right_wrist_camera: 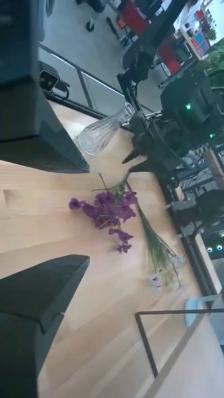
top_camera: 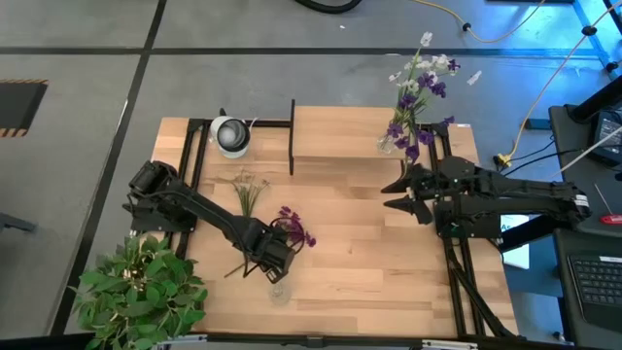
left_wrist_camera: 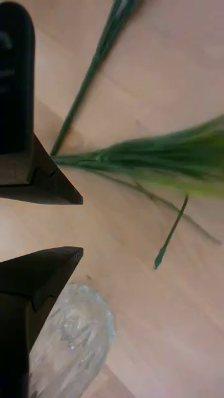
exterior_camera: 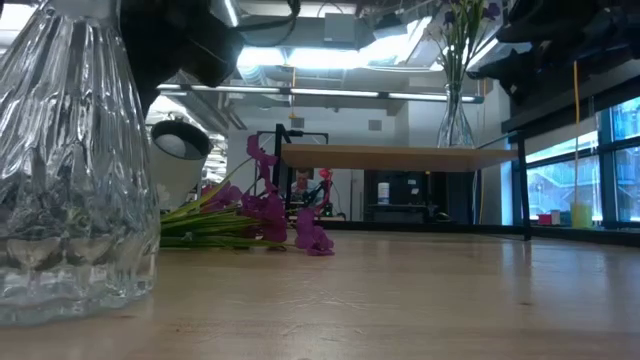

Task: Pick and place flowers into a vace then onto a shelf
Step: Put the violet flowers into the transparent vase

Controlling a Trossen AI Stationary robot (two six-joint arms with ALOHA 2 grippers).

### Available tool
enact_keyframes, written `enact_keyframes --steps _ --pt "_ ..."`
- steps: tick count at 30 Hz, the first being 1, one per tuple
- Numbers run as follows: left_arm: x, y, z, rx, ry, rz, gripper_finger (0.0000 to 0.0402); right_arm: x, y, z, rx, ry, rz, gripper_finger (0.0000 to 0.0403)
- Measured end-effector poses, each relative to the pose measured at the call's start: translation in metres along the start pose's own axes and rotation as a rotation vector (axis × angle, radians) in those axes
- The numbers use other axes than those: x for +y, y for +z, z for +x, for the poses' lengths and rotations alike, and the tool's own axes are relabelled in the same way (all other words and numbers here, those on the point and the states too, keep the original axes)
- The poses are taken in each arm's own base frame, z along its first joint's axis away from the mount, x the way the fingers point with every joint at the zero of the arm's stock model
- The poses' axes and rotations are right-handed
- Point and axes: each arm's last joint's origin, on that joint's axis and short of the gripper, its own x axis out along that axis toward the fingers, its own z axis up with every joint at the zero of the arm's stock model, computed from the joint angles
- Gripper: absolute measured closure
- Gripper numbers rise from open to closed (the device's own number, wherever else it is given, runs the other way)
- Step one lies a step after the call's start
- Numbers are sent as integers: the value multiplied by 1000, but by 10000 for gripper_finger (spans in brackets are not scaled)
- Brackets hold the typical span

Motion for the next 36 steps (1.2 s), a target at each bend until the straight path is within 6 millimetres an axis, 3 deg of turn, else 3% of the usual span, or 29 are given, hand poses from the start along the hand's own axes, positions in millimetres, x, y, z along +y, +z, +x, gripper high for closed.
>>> enact_keyframes --steps 4,6,9,13,25,30,36 --pt "14 -3 13 -36 193 -12 287 -1 -1 3 16 -6 4 175" --pt "17 -4 8 -66 206 -39 287 -2 -1 5 20 -7 6 175" --pt "25 -7 22 22 232 -56 287 -2 -1 6 23 -8 6 175" --pt "17 -3 22 25 90 -49 273 -2 -1 6 23 -8 7 175" --pt "13 3 31 -10 70 -44 201 -2 0 6 20 -7 3 175" --pt "11 7 47 10 92 -30 210 -2 -1 6 20 -7 5 175" --pt "9 10 51 11 81 -24 262 -2 -1 6 20 -8 6 175"
